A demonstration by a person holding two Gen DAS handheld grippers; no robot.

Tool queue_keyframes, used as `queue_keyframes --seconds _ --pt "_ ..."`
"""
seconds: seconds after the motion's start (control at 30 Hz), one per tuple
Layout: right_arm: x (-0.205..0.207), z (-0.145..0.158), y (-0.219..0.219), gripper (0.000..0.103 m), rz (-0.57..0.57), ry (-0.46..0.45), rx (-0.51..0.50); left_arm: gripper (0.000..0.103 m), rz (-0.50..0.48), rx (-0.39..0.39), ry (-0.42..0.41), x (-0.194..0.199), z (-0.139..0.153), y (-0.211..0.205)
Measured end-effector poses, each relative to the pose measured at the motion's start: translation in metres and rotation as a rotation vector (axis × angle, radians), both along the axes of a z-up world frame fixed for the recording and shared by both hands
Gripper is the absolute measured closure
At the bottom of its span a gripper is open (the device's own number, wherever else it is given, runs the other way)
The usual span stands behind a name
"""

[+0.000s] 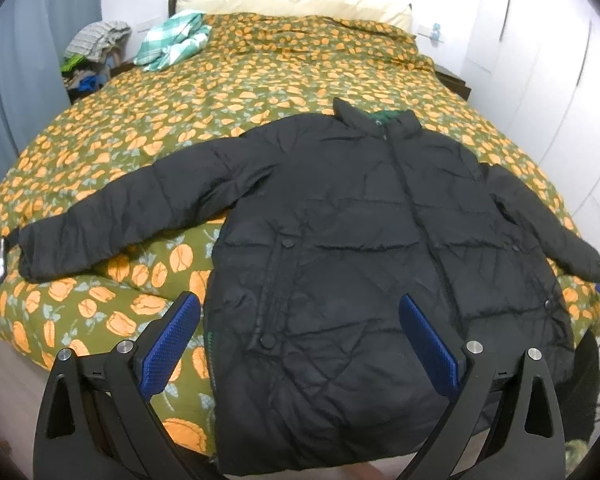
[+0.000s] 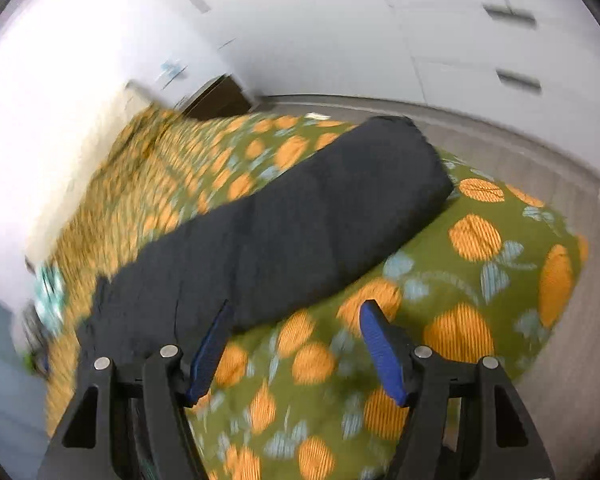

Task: Fold large clothes

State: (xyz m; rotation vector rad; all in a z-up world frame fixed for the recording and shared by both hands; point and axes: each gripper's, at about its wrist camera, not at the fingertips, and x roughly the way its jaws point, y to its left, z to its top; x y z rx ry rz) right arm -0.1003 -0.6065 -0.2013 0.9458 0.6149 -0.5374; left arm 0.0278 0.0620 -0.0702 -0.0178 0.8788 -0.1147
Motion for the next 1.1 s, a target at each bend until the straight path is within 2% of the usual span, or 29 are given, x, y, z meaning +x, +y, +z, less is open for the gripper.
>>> queue_keyframes --seconds 0.17,0.2,0.23,0.3,0.33,0.43,0.53,0.67,0.73,0.87,0.97,1.1 --pt "0.006 -0.033 -0.043 0.038 -0.200 -0.047 0.133 0.003 -0.002 0.015 0.003 0.001 0.001 -0.003" --pt "0.008 -0.036 -0.046 0.052 -0.219 -0.049 0.138 0.003 -0.002 0.018 0.005 0.001 0.001 -0.004" --pt "0.013 -0.036 -0.049 0.078 -0.231 -0.033 0.119 0.003 -0.003 0.022 0.005 0.001 0.000 -0.004" --pt "0.024 -0.026 -0.048 0.087 -0.207 -0.010 0.049 0.003 -0.002 0.031 0.004 0.000 0.000 -0.005" --pt "0.033 -0.012 -0.042 0.092 -0.173 0.002 -0.018 0.003 -0.001 0.037 0.005 0.000 -0.001 -0.005" --pt "0.055 0.043 -0.008 0.093 -0.017 -0.032 -0.238 0.003 0.007 0.037 0.019 0.001 -0.006 -0.002" --pt "0.076 0.107 0.050 0.093 0.179 -0.086 -0.461 0.003 0.015 0.020 0.038 0.005 -0.011 0.000" --pt "0.103 0.170 0.140 0.093 0.465 -0.175 -0.632 0.003 0.027 -0.002 0.028 0.006 -0.011 0.001" --pt "0.113 0.186 0.191 0.094 0.614 -0.210 -0.690 0.003 0.031 -0.011 0.024 0.004 -0.011 0.003" --pt "0.126 0.186 0.300 0.094 0.888 -0.245 -0.801 0.003 0.041 -0.013 0.032 0.001 -0.015 0.008" --pt "0.130 0.158 0.362 0.094 1.033 -0.212 -0.855 0.003 0.058 -0.026 0.035 -0.002 -0.018 0.016" --pt "0.143 0.097 0.423 0.094 1.196 -0.104 -0.803 0.003 0.089 -0.040 0.041 -0.006 -0.021 0.028"
